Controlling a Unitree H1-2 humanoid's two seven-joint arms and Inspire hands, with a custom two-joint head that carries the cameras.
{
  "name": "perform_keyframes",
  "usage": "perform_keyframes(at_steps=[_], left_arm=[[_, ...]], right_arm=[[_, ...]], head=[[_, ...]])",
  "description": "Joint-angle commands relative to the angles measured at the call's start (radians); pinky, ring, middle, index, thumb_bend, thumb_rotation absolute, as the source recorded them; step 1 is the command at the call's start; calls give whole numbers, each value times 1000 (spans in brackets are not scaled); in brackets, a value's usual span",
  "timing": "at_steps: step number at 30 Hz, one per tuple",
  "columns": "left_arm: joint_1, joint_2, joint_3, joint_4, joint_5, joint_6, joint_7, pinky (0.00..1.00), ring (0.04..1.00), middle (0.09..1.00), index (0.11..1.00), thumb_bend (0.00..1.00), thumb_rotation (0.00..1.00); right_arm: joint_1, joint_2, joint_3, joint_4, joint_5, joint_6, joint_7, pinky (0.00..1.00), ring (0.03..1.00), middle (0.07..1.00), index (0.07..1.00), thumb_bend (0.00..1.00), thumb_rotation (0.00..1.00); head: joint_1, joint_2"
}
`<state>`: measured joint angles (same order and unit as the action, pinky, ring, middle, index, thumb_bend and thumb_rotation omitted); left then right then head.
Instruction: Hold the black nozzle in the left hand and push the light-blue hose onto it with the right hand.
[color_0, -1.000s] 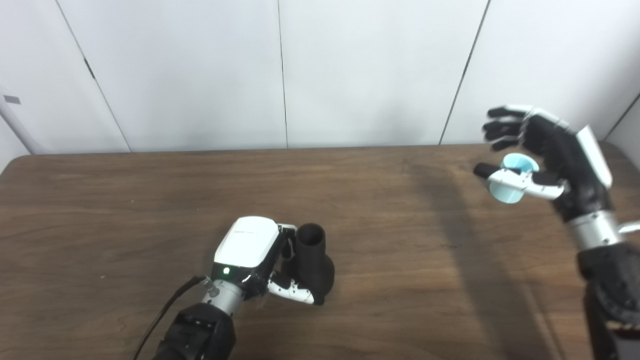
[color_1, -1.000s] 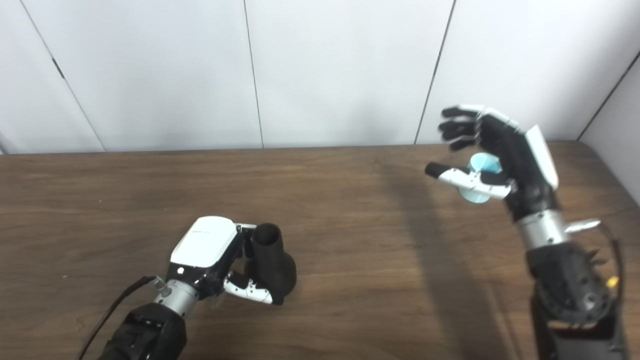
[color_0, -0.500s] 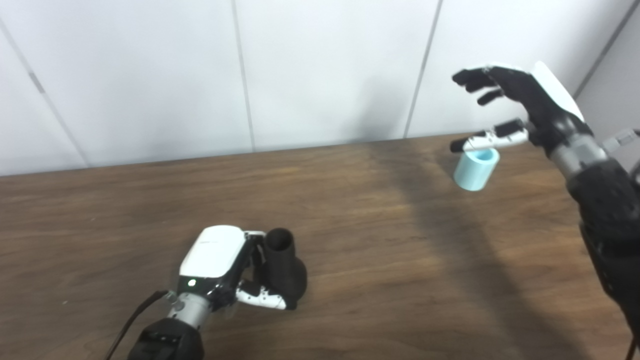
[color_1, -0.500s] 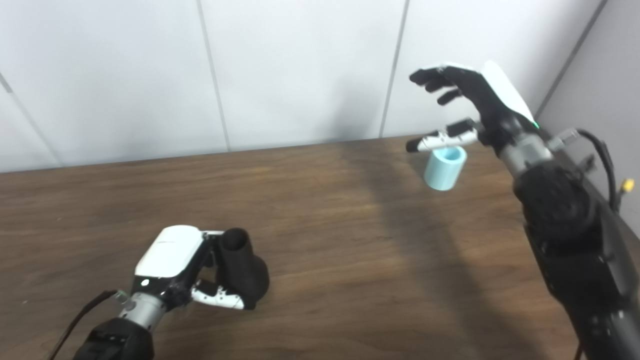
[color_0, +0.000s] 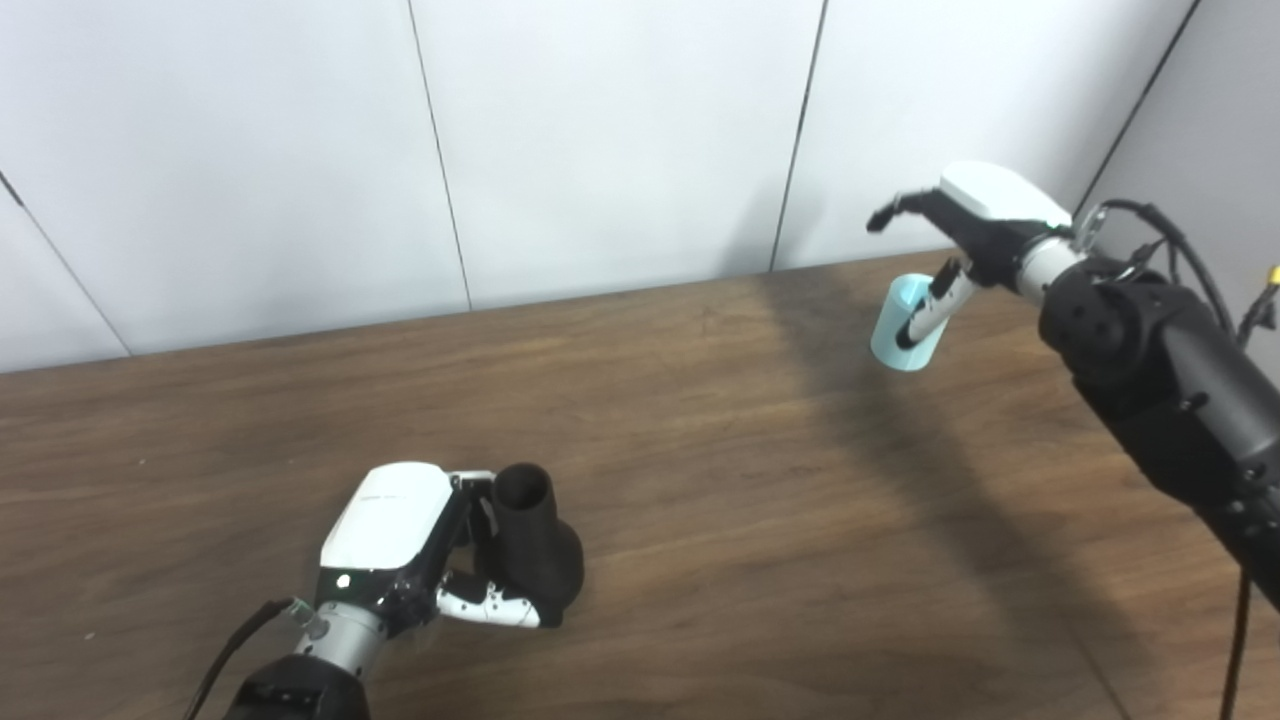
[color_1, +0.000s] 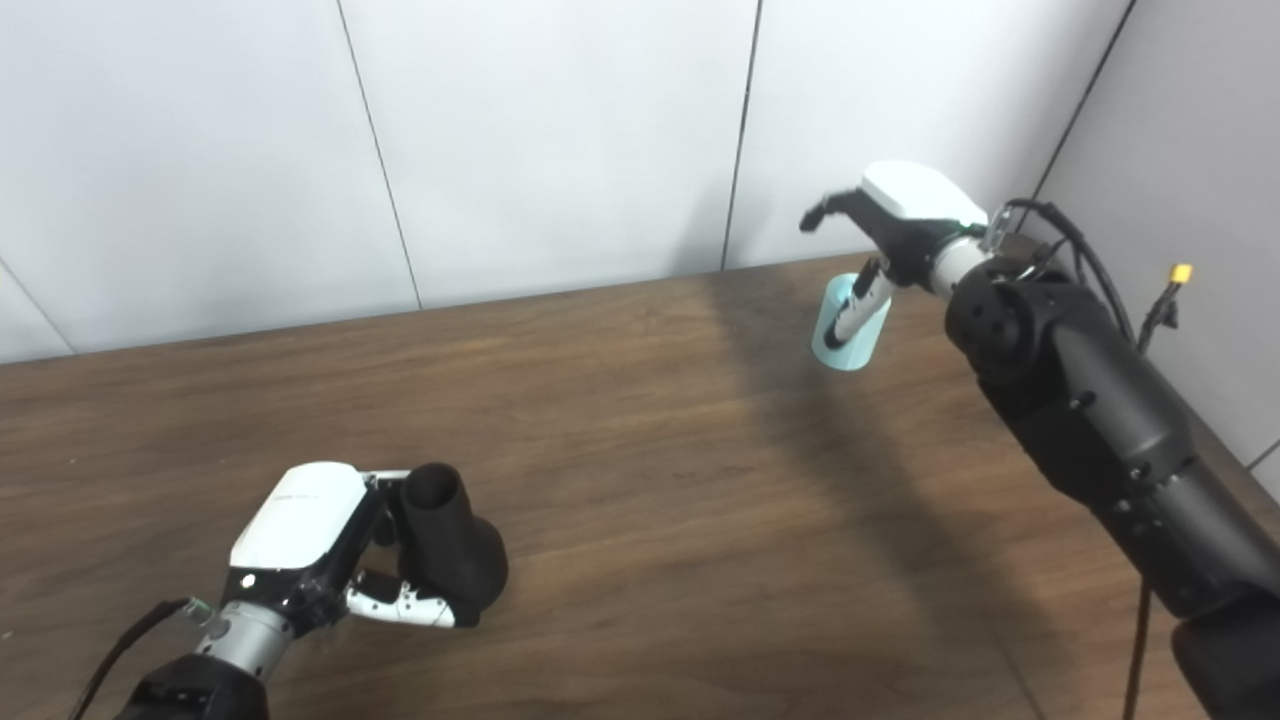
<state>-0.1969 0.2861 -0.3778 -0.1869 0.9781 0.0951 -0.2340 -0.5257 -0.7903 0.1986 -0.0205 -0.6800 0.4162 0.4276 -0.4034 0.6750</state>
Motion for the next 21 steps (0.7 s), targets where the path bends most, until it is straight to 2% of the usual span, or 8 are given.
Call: perform_keyframes(at_steps=[1, 4, 8, 11, 17, 21], left_arm=[[-2, 19, 10, -6, -6, -9, 2, 363, 435, 463, 495, 506, 0], [1, 20, 14, -6, -6, -13, -6, 374, 444, 468, 492, 506, 0], [4, 18, 19, -14, -9, -10, -20, 375, 441, 466, 494, 506, 0], [8, 18, 22, -15, -10, -13, -17, 375, 438, 464, 495, 506, 0], [14, 22, 15, -28, 1, -10, -49, 388, 445, 479, 480, 506, 0], [21, 17, 17, -26, -6, -16, -39, 380, 443, 475, 480, 506, 0]], right_arm=[[-67, -31, -3, 26, -34, -10, -4, 870, 957, 895, 792, 1000, 16], [-85, -23, 18, 120, -44, -27, -9, 867, 938, 891, 800, 1000, 28], [-102, -9, 40, 256, -46, -84, -51, 864, 930, 862, 801, 1000, 51], [-110, 2, 50, 318, -51, -111, -84, 856, 935, 856, 802, 1000, 57], [-116, 32, 24, 407, -19, -179, -169, 843, 923, 857, 784, 1000, 53], [-118, 43, 11, 444, 1, -232, -223, 774, 878, 837, 762, 1000, 43]], head=[[-1, 1], [0, 1], [3, 7], [5, 9], [5, 14], [4, 16]])
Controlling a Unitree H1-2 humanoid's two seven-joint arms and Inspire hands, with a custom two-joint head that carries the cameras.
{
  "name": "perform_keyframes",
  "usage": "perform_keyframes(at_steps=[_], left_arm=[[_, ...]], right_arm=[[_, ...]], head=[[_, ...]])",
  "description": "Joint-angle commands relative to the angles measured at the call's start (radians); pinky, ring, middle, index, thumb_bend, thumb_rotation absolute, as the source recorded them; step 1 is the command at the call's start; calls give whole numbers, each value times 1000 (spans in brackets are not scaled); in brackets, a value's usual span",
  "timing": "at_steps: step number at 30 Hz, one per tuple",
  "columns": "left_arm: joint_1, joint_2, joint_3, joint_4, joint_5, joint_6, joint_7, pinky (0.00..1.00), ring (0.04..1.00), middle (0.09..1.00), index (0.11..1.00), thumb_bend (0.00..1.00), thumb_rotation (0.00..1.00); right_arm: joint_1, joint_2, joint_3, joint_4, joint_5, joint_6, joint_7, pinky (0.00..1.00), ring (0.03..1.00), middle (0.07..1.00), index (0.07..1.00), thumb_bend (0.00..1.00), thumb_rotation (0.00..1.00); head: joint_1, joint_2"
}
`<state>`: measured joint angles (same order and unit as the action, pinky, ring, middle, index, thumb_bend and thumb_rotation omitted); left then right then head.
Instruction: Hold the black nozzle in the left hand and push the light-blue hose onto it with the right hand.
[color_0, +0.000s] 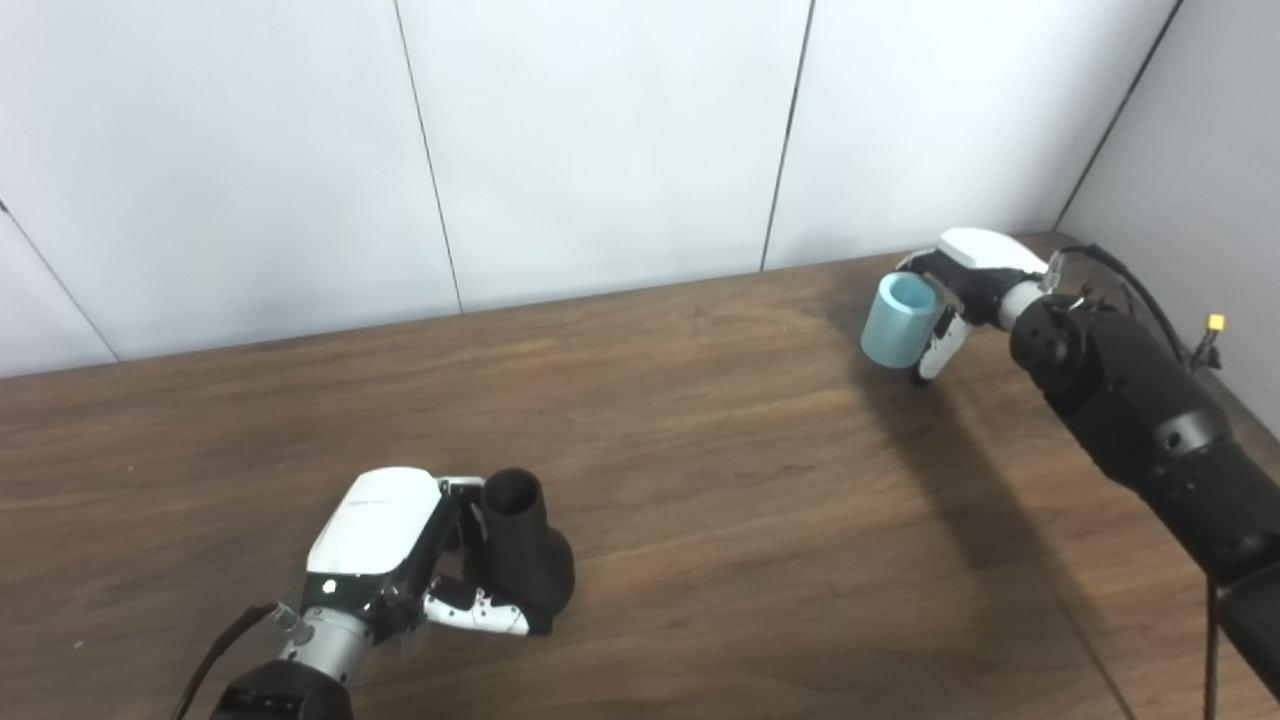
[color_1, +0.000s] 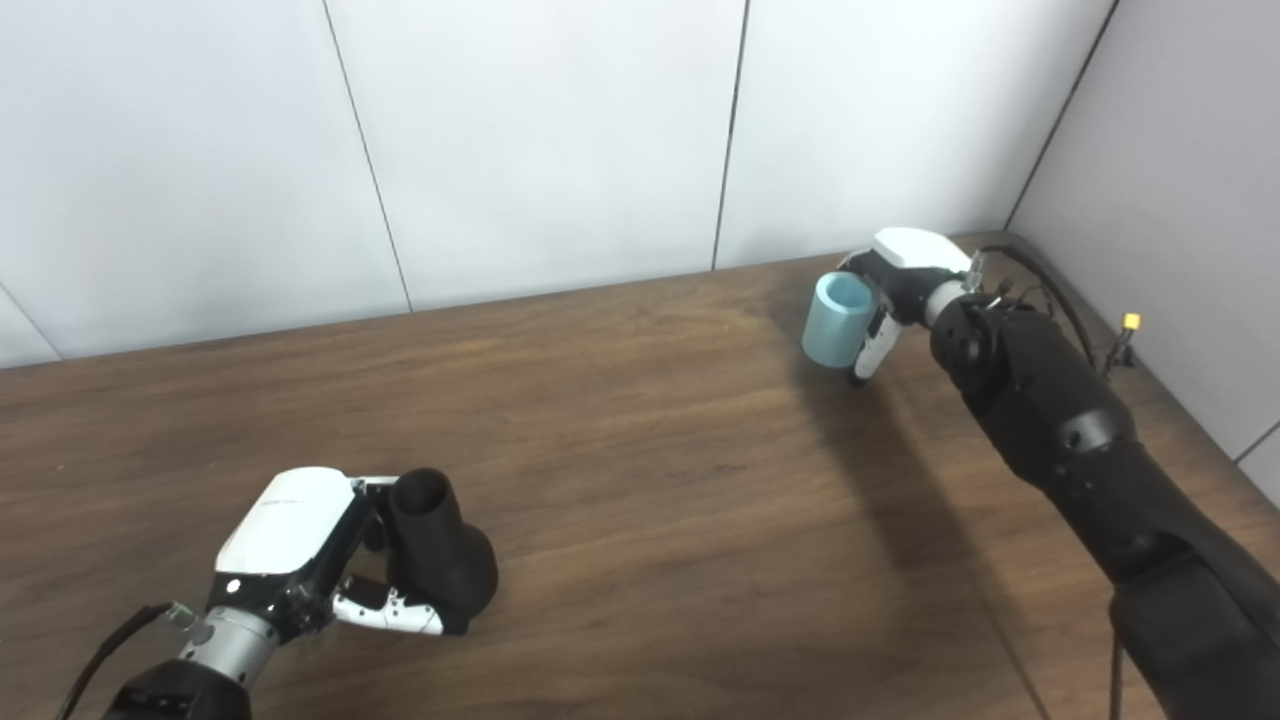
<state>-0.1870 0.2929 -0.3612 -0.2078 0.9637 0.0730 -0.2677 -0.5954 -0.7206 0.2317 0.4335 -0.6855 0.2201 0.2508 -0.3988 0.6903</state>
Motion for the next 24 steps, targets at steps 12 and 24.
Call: perform_keyframes(at_steps=[12, 24], left_arm=[[9, 13, -1, -5, 16, 7, -18, 369, 440, 474, 492, 506, 0], [9, 7, -1, -14, 25, 17, -34, 366, 439, 474, 492, 506, 0]], right_arm=[[-44, -5, -51, -5, 52, -96, -103, 643, 814, 827, 737, 980, 3], [-40, -19, -37, -2, 32, -109, -101, 682, 705, 702, 664, 968, 0]], head=[[3, 9], [8, 19]])
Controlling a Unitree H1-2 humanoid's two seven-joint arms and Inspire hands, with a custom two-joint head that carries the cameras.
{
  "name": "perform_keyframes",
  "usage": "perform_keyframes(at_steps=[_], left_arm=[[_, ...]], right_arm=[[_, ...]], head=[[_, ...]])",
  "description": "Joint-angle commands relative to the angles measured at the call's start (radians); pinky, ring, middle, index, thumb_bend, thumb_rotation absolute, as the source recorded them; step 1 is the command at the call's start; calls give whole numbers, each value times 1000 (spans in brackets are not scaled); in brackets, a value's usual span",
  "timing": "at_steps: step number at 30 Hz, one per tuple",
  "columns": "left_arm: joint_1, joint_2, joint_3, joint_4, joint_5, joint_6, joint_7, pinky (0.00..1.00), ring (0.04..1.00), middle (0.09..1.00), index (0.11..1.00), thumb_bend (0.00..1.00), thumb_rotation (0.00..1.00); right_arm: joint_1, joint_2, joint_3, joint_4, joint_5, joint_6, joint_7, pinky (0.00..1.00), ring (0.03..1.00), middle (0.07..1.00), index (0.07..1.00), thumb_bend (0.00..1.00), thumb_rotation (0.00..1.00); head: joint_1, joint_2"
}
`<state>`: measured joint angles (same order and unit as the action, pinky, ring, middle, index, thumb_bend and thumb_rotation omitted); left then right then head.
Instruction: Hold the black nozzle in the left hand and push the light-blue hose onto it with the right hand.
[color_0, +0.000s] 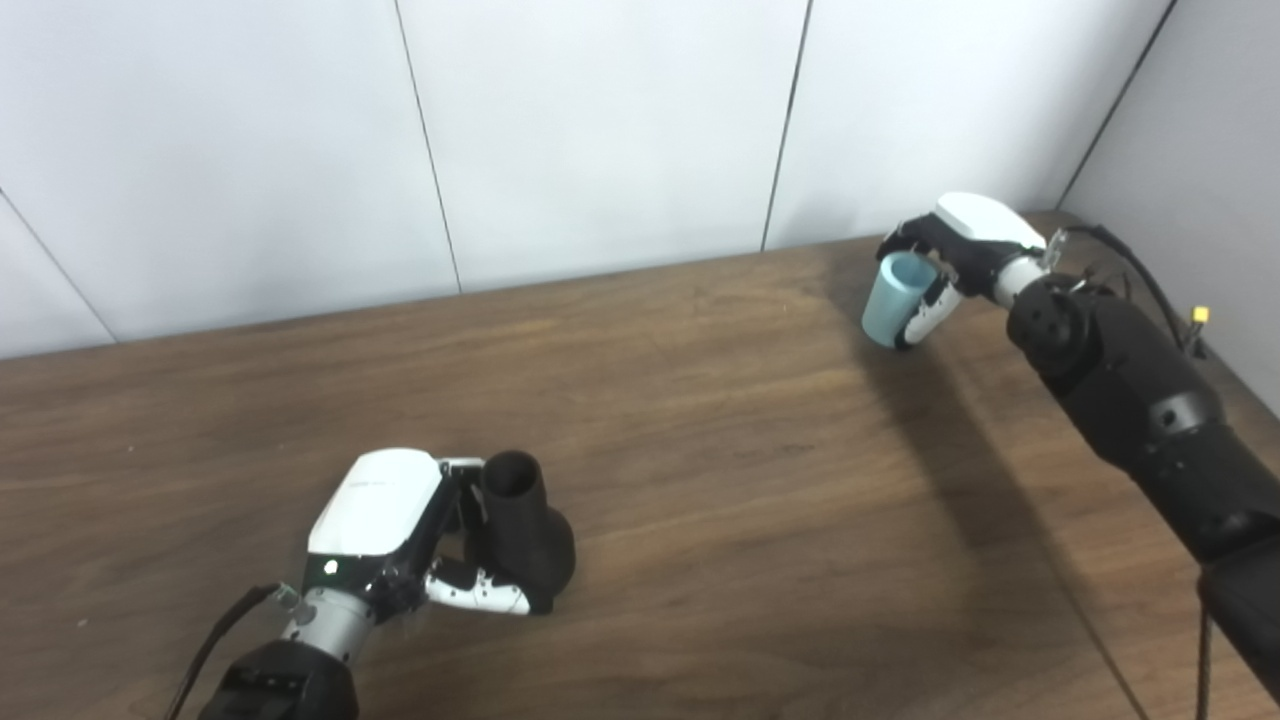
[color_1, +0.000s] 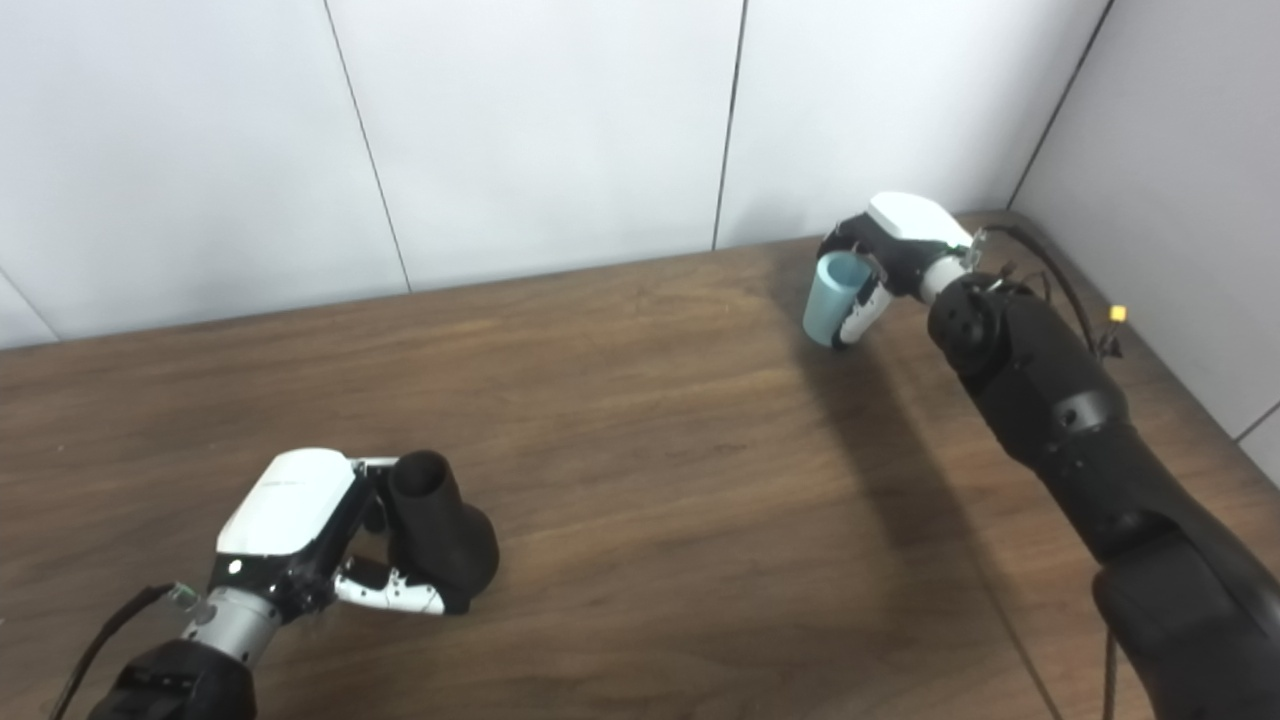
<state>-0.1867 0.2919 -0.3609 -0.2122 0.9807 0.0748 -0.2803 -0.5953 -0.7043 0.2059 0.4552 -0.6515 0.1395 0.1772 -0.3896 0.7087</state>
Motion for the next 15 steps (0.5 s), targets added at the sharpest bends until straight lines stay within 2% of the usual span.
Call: perform_keyframes(at_steps=[1, 9, 14, 15], left_arm=[[10, 8, -2, -10, 9, 15, -22, 365, 439, 476, 492, 506, 0], [14, 4, -4, -4, 12, 3, -8, 381, 454, 489, 478, 506, 0], [15, 1, -4, -15, 19, 16, -26, 385, 456, 490, 482, 505, 0], [15, 1, -4, -16, 19, 16, -25, 385, 457, 490, 482, 506, 0]], right_arm=[[-39, -37, -9, -26, -7, -26, -25, 634, 655, 672, 652, 969, 0], [-32, -51, 0, -29, -17, -63, -22, 550, 564, 608, 606, 947, 0], [-23, -45, -10, -39, -15, -87, -45, 495, 508, 571, 584, 928, 0], [-22, -44, -12, -41, -15, -88, -48, 489, 497, 525, 545, 734, 0]], head=[[-1, 1], [1, 6], [7, 14], [7, 14]])
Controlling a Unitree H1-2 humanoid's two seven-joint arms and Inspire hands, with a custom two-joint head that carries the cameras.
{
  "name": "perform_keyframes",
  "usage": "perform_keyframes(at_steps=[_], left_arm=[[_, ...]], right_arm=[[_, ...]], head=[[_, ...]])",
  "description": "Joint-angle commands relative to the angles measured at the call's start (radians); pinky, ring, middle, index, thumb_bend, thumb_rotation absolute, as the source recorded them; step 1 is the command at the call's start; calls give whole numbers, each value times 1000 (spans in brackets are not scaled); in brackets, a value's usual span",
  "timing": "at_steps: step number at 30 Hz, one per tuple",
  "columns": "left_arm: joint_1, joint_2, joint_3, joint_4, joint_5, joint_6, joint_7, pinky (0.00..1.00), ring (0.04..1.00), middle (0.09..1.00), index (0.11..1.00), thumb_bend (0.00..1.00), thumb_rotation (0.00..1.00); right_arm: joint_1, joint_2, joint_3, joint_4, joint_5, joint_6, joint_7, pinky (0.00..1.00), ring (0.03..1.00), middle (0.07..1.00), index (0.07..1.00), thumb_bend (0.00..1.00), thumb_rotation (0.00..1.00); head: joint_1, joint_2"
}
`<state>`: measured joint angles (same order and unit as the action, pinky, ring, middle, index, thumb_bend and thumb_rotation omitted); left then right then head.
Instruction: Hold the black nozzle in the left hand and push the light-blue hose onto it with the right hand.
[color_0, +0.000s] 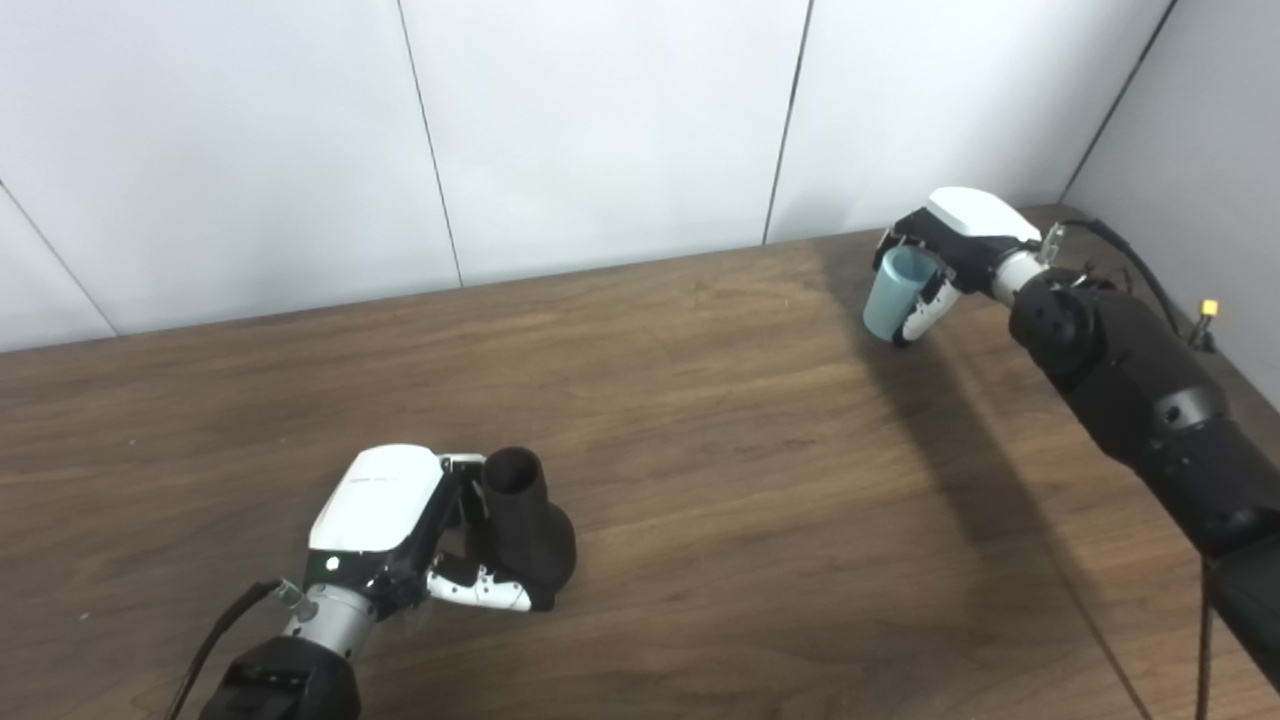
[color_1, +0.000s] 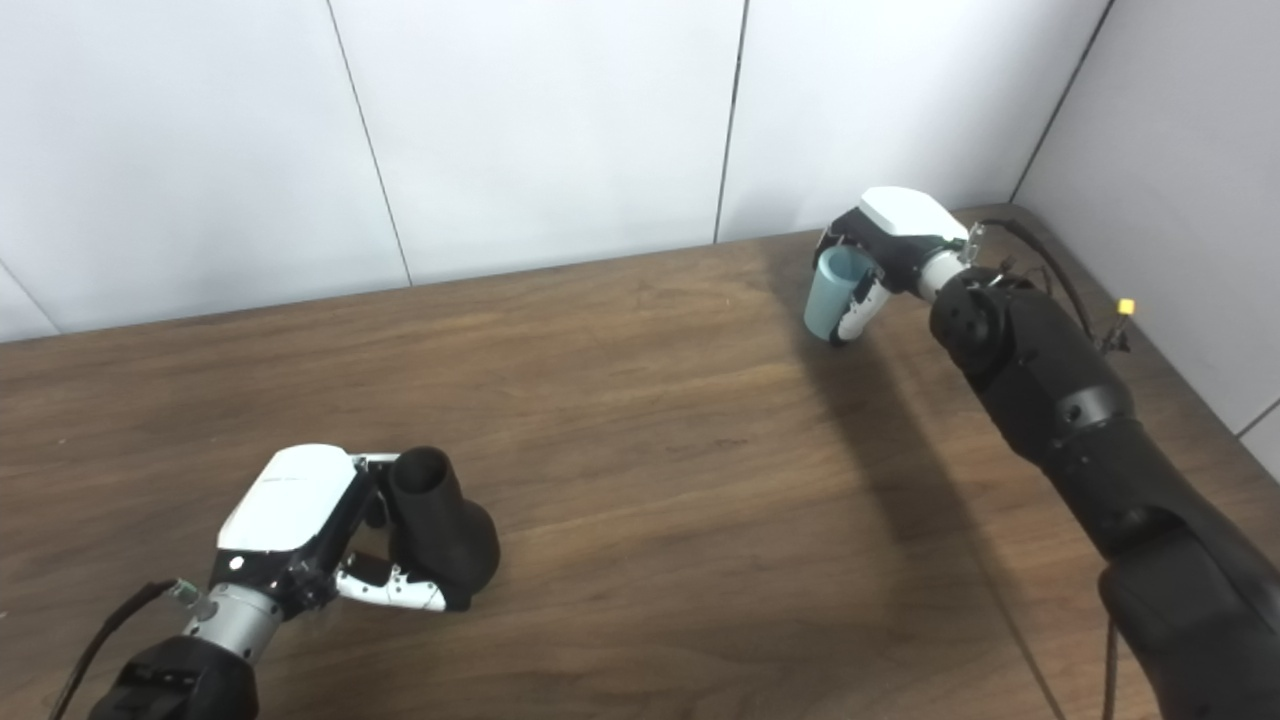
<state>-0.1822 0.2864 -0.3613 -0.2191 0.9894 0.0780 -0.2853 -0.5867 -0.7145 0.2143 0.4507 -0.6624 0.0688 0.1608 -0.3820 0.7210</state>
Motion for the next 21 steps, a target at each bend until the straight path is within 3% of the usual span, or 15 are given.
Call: perform_keyframes(at_steps=[1, 2, 5, 21], left_arm=[[11, 6, -3, -8, 10, 11, -17, 386, 457, 490, 482, 506, 0], [12, 6, -3, -6, 8, 8, -12, 383, 456, 485, 484, 506, 0], [12, 7, -3, -6, 8, 7, -9, 380, 456, 483, 485, 506, 0], [10, 3, -10, -14, 12, 23, -31, 390, 449, 483, 480, 506, 0]], right_arm=[[-29, -30, -25, -37, -1, -15, -38, 486, 492, 502, 525, 634, 0], [-29, -27, -27, -36, 0, -14, -44, 492, 450, 501, 513, 567, 0], [-28, -24, -28, -33, -5, -25, -65, 507, 435, 494, 493, 527, 0], [5, -33, -54, -131, 9, -36, -61, 491, 426, 502, 482, 520, 0]], head=[[0, 3], [1, 4], [2, 7], [20, 14]])
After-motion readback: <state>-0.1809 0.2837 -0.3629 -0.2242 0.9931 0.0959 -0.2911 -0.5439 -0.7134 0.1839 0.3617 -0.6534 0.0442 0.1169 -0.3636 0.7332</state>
